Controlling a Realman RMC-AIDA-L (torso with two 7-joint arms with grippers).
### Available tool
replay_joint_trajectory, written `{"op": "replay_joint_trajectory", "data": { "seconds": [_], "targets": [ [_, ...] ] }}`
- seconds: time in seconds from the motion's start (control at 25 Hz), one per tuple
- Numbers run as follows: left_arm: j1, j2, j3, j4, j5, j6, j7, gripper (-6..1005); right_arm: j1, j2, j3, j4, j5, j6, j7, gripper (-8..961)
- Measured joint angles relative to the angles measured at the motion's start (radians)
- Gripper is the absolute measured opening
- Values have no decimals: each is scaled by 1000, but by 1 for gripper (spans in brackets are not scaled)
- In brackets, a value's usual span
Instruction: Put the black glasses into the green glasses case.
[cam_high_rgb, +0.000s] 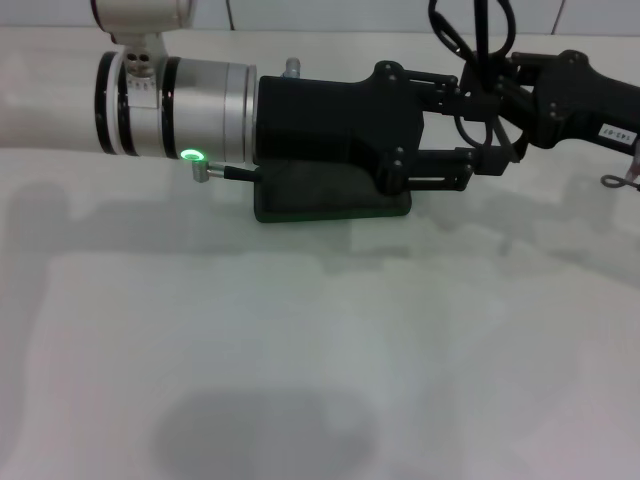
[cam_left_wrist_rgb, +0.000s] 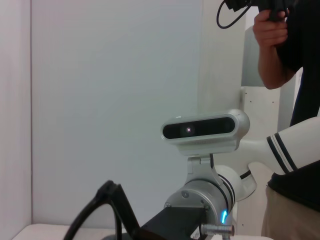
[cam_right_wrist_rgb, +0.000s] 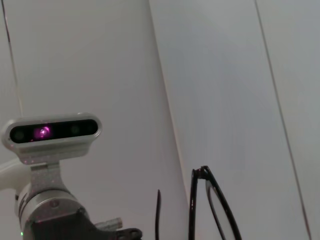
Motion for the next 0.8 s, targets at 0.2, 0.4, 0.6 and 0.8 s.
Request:
{"op": "replay_joint_trajectory", "data": {
  "seconds": [0.2,0.4,0.6,0.8],
  "targets": [
    [1,0,0,0,1,0,-1,536,-5,-4,15,-2,1,3,-4,112],
    [11,0,-3,0,-1,-5,3,536,-16,-4,24,-11,1,19,-24,113],
    [79,-14,-191,-12,-20,-55,56,536,-13,3,-59,-78,-35,59,-110,112],
    [166,-22,-413,-132,-237,-99,172,536,-25,10,-381,-266,-56,340,-99,112]
  ]
}}
